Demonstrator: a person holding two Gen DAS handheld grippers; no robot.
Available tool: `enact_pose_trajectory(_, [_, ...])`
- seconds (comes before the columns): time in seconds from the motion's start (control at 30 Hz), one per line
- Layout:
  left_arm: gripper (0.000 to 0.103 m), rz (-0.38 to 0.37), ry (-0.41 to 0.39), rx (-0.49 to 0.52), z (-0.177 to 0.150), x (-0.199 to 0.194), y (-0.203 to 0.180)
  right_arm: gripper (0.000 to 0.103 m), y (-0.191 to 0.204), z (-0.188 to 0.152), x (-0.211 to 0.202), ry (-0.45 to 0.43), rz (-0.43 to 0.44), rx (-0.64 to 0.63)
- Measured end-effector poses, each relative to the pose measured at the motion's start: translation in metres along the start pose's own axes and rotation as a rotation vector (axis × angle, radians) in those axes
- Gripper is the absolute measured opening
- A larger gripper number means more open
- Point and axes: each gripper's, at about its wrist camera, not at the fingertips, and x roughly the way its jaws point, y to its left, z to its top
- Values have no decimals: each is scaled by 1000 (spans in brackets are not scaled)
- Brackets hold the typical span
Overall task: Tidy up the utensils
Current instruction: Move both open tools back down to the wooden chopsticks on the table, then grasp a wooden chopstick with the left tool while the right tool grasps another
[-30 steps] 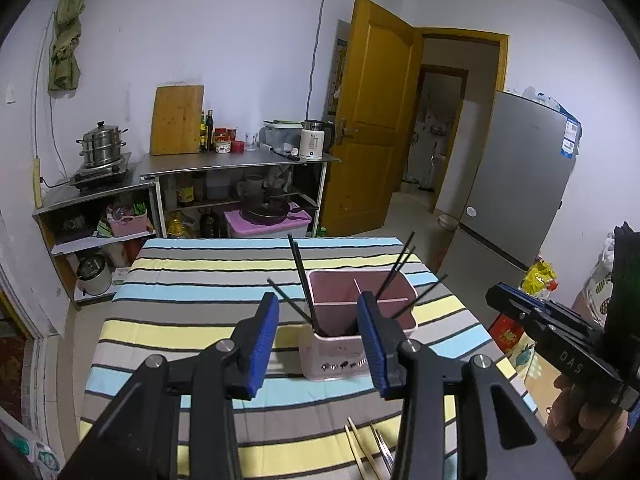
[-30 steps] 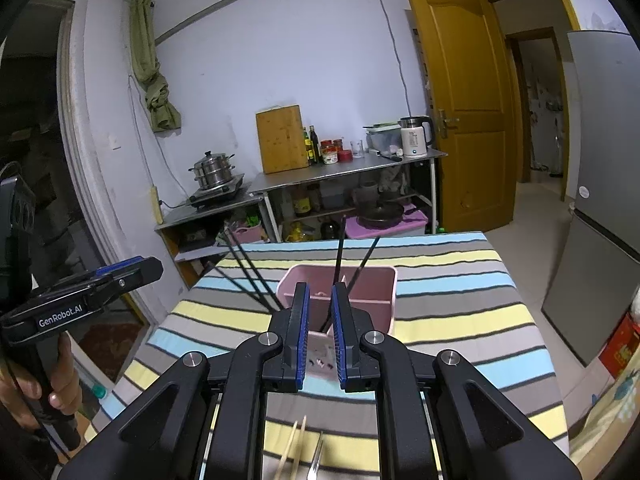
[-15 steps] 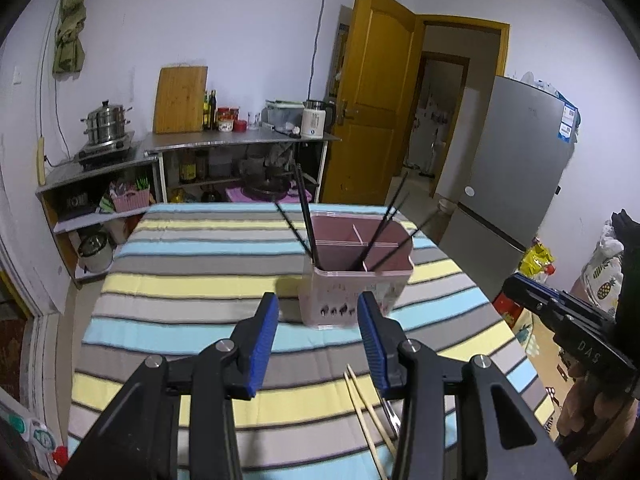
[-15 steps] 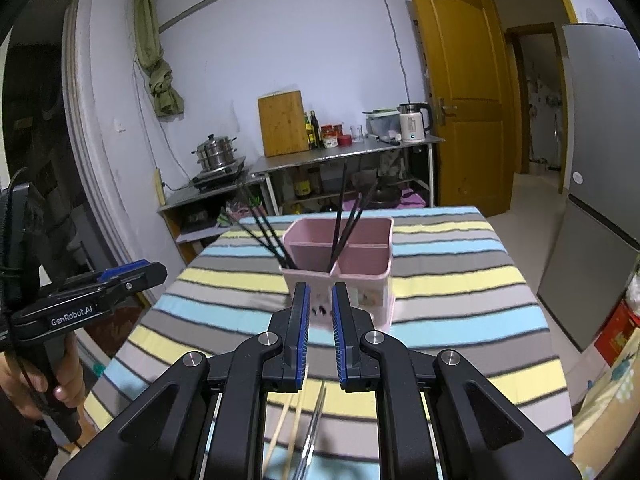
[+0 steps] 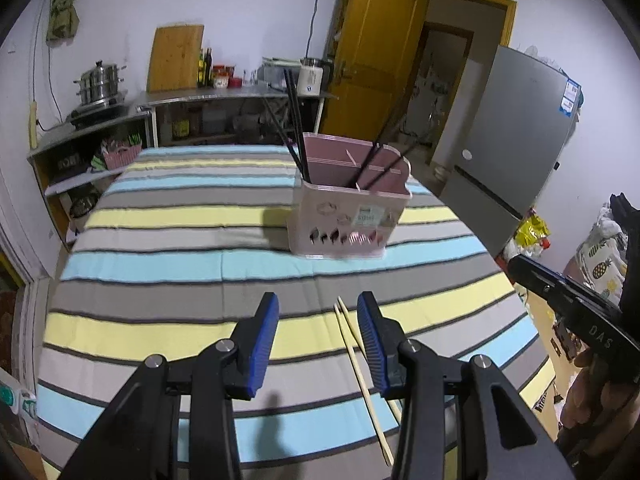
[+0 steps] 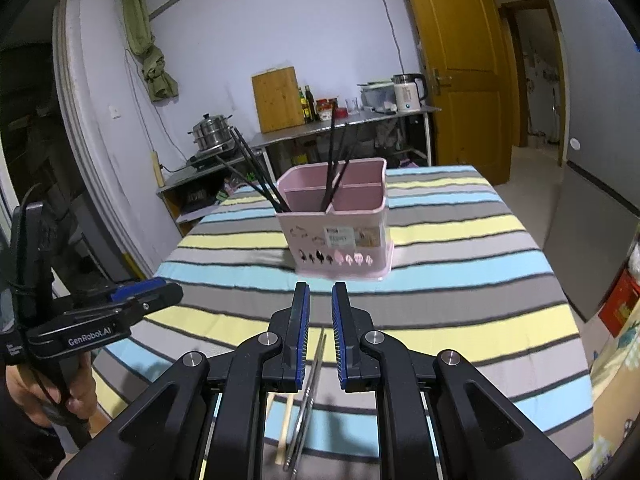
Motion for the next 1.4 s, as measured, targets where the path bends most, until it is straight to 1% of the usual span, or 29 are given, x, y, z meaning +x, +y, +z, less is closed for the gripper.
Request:
enact_pose_trajectory(0.4, [42,-32,161,-15,-32,56,-14,11,-18,-18,19,63,1,41])
enact_pose_trajectory(0.6, [36,-48,226,-21,-42,81,-21,11,-26,-25,29,90,1,55])
enact_pose_trajectory(0.67, [31,-49,245,-16,-44,89,-24,11,-27,-27,31,97,2,59])
enact_pose_trajectory(0.8, [25,-44,274,-9,-48,101,-26,11,-30,-28,35,107,0,68])
enact_pose_trajectory(0.83, [23,-43,280,-8,-49,103,-26,11,-30,-28,36,109,-1,70])
enact_pose_trajectory(0.93, [23,-36,295,-2,-52,108,-28,11,-32,-30,40,115,-2,76])
enact_pose_trajectory(1.0, [22,-27,295,10,-53,110,-29,11,-33,-30,42,119,-2,80])
enact_pose_trajectory(1.1, [19,-4,293,36,-52,113,-33,11,-33,-31,45,126,-1,82])
enact_pose_trajectory(1.23, [8,33,289,80,-51,115,-35,11,-32,-32,49,135,6,83])
enact_pose_trajectory(1.3, [6,35,288,70,-50,114,-29,11,-29,-32,52,139,12,80])
enact_pose_trajectory(1.4, [5,64,277,57,-49,111,-15,11,-25,-32,58,149,25,72])
